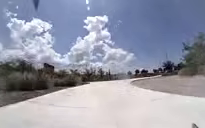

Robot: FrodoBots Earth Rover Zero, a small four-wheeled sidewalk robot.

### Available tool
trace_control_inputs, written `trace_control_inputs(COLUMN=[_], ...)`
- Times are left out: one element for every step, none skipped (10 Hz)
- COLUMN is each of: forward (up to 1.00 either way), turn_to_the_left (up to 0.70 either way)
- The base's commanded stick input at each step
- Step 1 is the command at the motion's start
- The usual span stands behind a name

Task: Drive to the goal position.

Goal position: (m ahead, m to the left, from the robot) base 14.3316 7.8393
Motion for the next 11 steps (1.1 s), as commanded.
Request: trace_control_inputs(forward=[0.85,0.85,0.85,0.85,0.85,0.85,0.85,0.85,0.85,0.85,0.85], turn_to_the_left=[-0.01,-0.01,-0.01,-0.01,-0.01,-0.01,-0.01,-0.01,-0.01,-0.01,-0.01])
